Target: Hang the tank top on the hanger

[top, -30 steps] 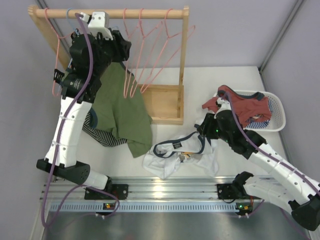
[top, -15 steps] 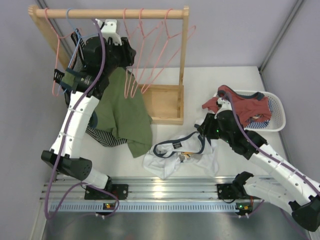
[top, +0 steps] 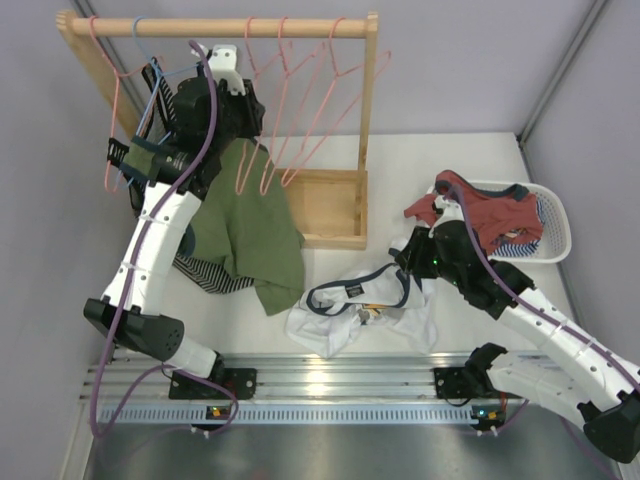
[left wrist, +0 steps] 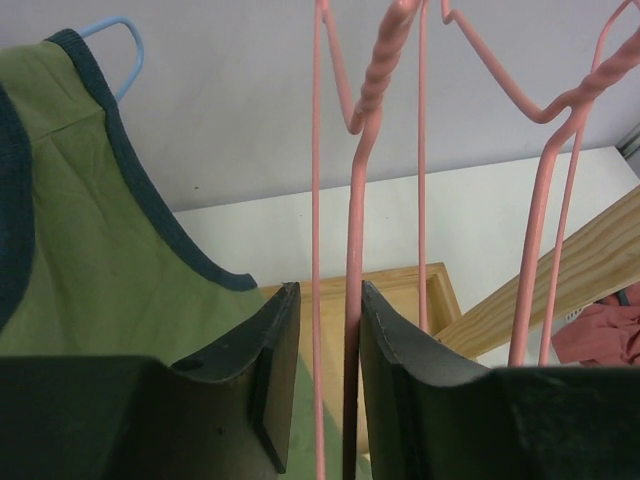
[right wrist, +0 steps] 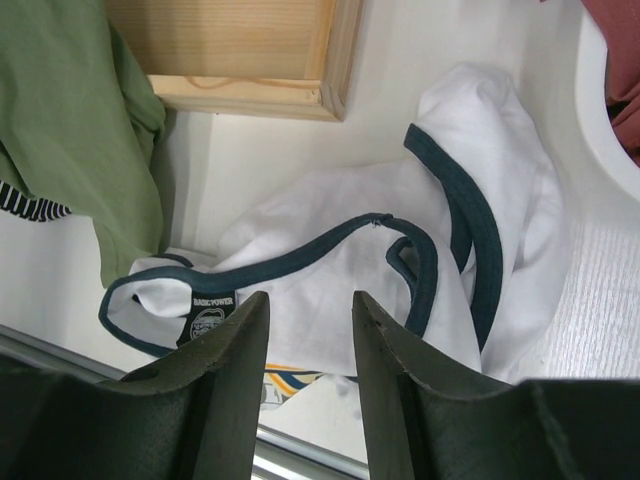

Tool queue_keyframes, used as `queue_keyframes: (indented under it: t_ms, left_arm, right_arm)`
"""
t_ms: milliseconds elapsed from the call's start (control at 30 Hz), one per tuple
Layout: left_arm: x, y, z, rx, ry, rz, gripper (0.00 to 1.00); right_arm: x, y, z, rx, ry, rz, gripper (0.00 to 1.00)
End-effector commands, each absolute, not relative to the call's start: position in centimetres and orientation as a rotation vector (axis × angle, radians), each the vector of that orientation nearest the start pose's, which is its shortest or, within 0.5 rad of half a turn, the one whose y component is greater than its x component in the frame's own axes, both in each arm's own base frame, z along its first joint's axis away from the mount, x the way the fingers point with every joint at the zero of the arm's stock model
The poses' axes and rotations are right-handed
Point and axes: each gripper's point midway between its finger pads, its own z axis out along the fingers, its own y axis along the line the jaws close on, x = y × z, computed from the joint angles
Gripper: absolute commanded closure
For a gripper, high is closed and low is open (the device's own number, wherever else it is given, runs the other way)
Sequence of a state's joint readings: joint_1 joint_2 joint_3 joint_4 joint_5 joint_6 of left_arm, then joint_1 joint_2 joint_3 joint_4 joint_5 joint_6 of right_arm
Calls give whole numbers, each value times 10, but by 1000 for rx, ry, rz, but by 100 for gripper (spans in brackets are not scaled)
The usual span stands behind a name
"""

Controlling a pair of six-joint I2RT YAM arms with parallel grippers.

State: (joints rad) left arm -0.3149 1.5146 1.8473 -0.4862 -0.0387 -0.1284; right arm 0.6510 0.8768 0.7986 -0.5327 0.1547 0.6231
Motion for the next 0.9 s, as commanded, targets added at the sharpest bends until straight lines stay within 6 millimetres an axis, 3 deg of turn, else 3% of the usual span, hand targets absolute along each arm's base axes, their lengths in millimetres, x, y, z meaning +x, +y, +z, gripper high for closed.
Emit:
queue_keyframes:
  t_ms: [0, 100, 167, 200, 567, 867]
  left_arm:
    - [437, -133, 457, 122, 1652, -263, 67]
    - [438, -134, 456, 127, 1652, -263, 78]
    - [438, -135, 457, 127, 1648, -264, 88]
    - [438, -135, 459, 126, 1640, -265, 99]
    - [430, -129, 495, 95, 1522, -266, 100]
    - [423, -125, 507, 90, 1483, -259, 100]
  right_arm:
    - [232, 171, 196, 56, 2195, 567, 61]
    - [232, 171, 197, 53, 2196, 567, 61]
    - [232, 171, 198, 54, 2194, 567, 62]
    - [233, 170, 198, 56, 2193, 566, 62]
    - [232, 170, 199, 47, 2194, 561, 65]
    - [232, 171, 198, 41, 2195, 568, 66]
